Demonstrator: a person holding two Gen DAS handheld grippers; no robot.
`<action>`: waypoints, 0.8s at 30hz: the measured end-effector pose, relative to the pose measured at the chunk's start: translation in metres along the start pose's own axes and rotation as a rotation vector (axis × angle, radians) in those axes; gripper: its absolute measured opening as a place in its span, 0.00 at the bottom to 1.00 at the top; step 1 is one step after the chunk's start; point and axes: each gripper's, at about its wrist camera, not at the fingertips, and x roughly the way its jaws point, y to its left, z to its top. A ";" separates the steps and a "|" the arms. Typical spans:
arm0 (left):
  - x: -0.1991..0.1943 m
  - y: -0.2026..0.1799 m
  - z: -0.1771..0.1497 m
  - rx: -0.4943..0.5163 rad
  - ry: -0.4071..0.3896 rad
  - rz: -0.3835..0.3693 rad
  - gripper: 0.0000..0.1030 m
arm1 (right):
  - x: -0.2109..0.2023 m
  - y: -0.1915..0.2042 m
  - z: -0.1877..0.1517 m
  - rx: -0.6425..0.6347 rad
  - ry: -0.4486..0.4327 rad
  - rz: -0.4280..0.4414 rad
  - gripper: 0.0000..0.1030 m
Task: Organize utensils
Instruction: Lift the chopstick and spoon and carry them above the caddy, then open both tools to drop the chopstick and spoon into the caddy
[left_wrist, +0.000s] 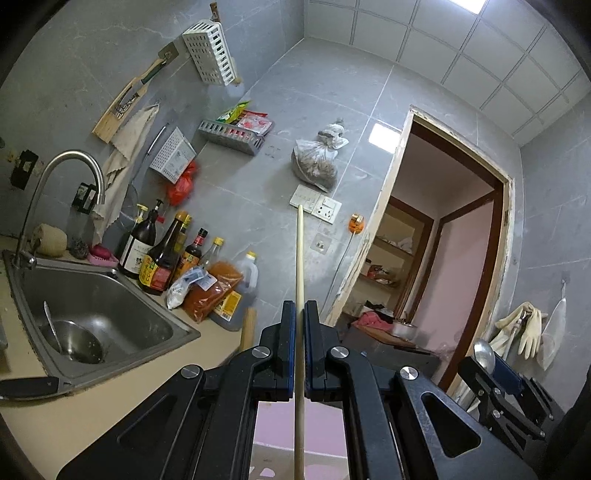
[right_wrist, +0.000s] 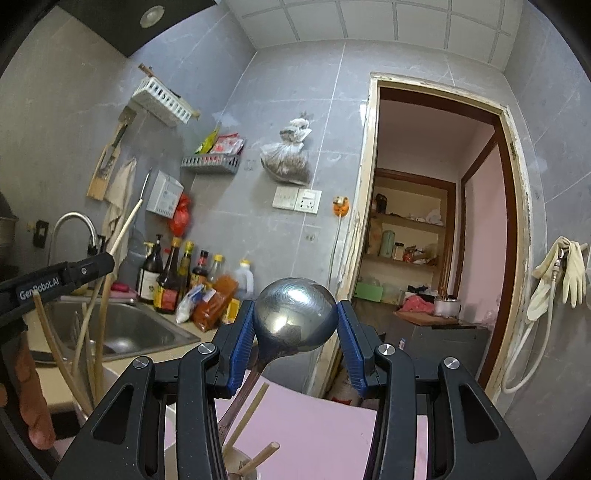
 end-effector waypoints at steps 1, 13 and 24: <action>0.002 0.001 -0.002 -0.004 0.005 0.001 0.02 | 0.002 0.001 -0.001 -0.003 0.006 0.003 0.41; 0.009 0.010 -0.025 -0.007 0.069 0.029 0.02 | 0.010 0.011 -0.014 -0.039 0.051 0.030 0.41; -0.002 0.007 -0.040 0.053 0.107 0.033 0.03 | 0.007 0.021 -0.020 -0.060 0.052 0.067 0.41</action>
